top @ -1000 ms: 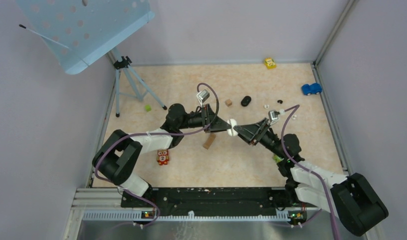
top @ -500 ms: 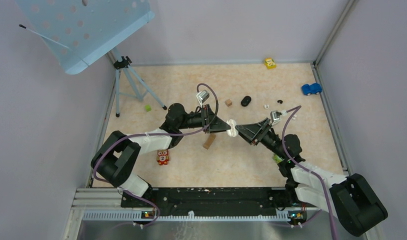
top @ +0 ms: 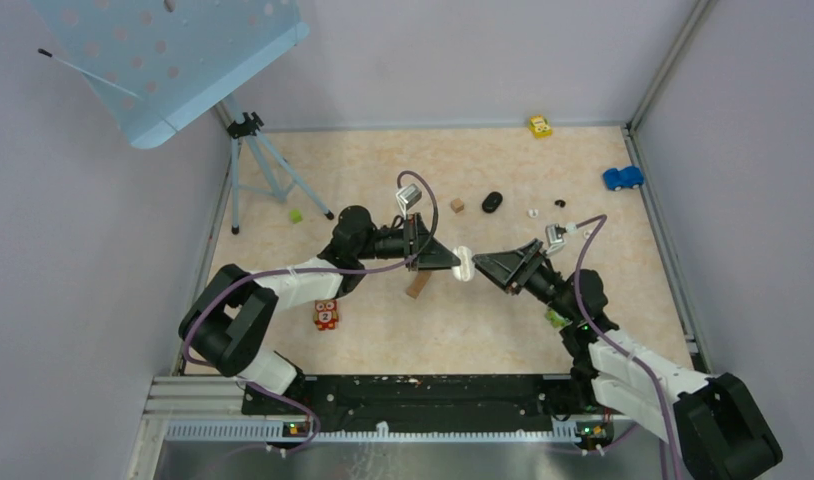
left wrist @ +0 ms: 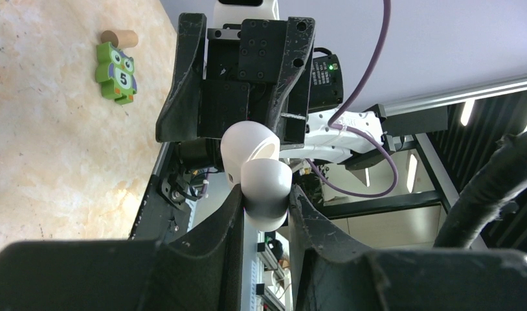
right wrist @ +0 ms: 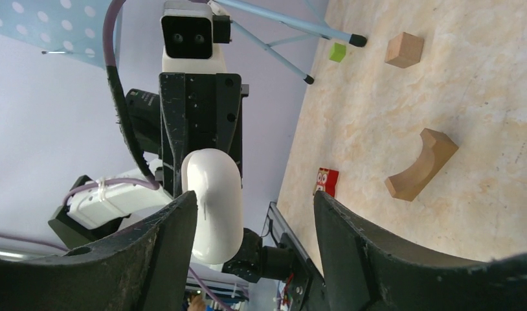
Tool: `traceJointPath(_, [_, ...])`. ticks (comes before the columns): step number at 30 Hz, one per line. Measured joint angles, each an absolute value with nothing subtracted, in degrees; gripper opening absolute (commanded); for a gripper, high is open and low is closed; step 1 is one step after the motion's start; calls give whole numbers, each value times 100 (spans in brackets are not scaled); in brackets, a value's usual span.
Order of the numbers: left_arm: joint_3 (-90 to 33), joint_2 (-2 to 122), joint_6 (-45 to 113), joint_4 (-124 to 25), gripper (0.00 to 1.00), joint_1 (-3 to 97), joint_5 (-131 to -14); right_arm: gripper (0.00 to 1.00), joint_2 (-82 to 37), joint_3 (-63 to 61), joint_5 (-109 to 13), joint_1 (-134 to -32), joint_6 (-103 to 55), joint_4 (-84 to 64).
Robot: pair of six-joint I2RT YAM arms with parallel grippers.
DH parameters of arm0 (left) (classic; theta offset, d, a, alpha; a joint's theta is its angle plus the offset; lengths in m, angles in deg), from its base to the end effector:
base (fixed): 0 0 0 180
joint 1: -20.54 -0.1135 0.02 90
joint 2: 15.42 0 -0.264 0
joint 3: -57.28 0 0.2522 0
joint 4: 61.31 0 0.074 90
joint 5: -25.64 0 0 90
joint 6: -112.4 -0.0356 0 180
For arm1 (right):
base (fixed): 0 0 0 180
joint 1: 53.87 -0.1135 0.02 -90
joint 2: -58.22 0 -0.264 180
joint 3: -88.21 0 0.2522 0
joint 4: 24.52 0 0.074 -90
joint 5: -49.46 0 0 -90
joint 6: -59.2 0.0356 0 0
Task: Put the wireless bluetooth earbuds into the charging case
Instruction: Open the charging case, then pass from the left arm to the right
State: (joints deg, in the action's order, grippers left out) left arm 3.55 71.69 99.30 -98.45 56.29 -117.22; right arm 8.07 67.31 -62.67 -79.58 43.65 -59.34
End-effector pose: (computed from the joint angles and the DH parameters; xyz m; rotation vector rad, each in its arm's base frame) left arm 0.2371 -0.2057 0.2447 0.2619 2.0206 -2.0954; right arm 0.1540 0.0890 0.2033 0.3663 1.6936 1.6445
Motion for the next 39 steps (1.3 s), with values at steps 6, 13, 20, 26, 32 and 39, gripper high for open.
traceJointPath(6, [300, 7166, 9652, -9296, 0, 5633, -11746, 68, 1028, 6729, -6267, -7947, 4206, -5565])
traceJointPath(13, [259, 7155, 9460, -8925, 0, 5633, -11746, 71, 1148, 6605, -6328, -7945, 3869, -5044])
traceJointPath(20, [235, 7155, 9419, -8898, 0, 5633, -11751, 70, 995, 6152, -6756, -7938, 3430, -4767])
traceJointPath(26, [235, 7155, 9419, -8872, 0, 5633, -11772, 62, 521, 6039, -7198, -7930, 3368, -4931])
traceJointPath(32, [222, 7155, 9416, -8820, 0, 5635, -11812, 46, 429, 6039, -7386, -7923, 3368, -5060])
traceJointPath(39, [191, 7155, 9401, -8804, 0, 5633, -11840, 27, 160, 6054, -7580, -7921, 3543, -5571])
